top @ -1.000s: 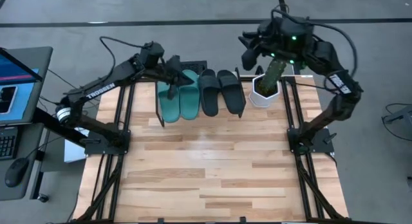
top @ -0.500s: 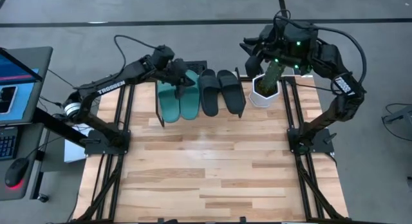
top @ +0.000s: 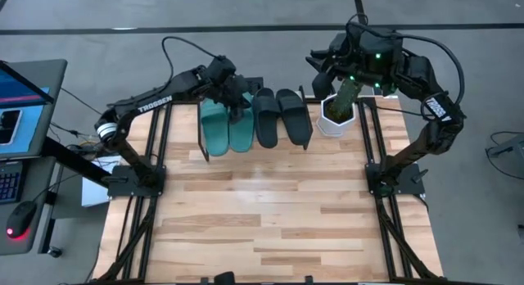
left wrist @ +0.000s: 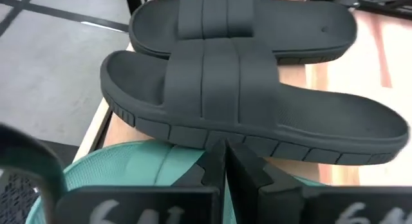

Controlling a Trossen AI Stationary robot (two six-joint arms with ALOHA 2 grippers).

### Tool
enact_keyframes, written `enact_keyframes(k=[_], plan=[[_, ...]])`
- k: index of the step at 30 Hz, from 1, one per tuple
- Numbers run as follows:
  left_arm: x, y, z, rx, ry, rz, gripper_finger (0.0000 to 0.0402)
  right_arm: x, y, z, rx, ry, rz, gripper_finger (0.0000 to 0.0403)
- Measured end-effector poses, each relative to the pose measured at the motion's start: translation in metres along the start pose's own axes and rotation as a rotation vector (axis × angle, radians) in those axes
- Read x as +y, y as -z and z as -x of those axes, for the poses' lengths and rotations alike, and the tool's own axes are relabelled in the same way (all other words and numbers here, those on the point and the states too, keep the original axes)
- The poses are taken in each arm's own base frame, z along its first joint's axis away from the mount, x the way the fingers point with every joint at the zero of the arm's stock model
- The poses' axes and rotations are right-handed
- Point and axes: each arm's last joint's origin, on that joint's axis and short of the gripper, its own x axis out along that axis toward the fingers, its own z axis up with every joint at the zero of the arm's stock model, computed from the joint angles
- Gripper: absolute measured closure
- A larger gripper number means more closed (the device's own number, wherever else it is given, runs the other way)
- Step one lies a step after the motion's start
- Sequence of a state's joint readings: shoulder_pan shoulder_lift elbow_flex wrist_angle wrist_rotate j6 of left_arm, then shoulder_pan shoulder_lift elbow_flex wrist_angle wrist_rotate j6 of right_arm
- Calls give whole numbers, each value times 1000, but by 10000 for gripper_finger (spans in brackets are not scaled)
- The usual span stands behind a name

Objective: Pick and place slides into the shelf
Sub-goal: Adjust the slides on the shelf

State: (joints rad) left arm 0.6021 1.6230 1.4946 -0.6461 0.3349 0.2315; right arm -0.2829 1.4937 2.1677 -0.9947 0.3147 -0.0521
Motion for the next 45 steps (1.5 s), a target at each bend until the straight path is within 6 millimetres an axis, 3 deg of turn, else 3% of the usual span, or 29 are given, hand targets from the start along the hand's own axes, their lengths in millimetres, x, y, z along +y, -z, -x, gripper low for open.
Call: enact_keyframes(k=[28, 37, 45], plan=[[-2, -5, -1, -13, -105, -37, 401, 0, 0, 0, 0, 1, 10, 335], [-3, -1, -26, 52, -72, -17, 401, 0, 0, 0, 0, 1, 8, 335], [-6, -17, -38, 50, -49, -49, 402, 0, 0, 0, 0, 1, 8, 335]])
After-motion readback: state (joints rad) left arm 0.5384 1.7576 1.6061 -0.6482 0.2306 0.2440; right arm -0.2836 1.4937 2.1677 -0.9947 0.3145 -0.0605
